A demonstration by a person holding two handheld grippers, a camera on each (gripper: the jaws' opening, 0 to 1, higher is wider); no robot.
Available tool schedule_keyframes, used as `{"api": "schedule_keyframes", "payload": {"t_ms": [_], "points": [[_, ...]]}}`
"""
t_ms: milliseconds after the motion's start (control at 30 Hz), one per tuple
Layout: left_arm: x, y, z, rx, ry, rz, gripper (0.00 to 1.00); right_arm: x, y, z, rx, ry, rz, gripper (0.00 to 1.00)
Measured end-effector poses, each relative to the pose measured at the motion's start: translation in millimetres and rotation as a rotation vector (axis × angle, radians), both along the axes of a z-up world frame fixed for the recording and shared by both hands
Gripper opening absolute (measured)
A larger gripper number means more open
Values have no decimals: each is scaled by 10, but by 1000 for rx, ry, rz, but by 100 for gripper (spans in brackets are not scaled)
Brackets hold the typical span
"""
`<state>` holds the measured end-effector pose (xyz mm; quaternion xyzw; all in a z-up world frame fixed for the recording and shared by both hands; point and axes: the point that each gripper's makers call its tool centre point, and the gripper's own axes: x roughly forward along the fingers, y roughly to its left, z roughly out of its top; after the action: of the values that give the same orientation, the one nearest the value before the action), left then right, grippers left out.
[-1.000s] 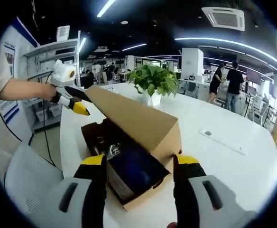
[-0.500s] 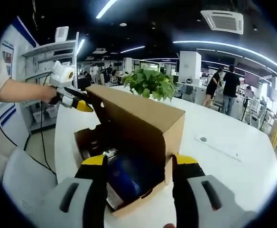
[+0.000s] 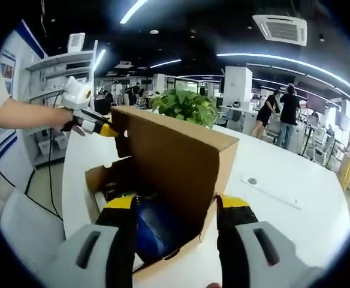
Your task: Operate the shoe box by opening the lid, removing the specified soft item, and placing it in the target area until the item is outside and the box remains undamaged.
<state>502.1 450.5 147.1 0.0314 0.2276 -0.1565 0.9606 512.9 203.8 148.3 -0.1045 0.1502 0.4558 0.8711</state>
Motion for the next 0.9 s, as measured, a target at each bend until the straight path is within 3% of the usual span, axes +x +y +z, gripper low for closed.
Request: {"api": "schedule_keyframes", "payload": {"t_ms": [300, 500, 900], "points": [[152, 41, 11, 10, -6, 16, 10, 173, -1, 14, 7, -6, -19, 45], [239, 112, 11, 43, -12, 32, 2, 267, -8, 12, 11, -7, -35, 42], [417, 178, -11, 43, -8, 47, 0, 446, 2, -18, 12, -5, -50, 42]]}}
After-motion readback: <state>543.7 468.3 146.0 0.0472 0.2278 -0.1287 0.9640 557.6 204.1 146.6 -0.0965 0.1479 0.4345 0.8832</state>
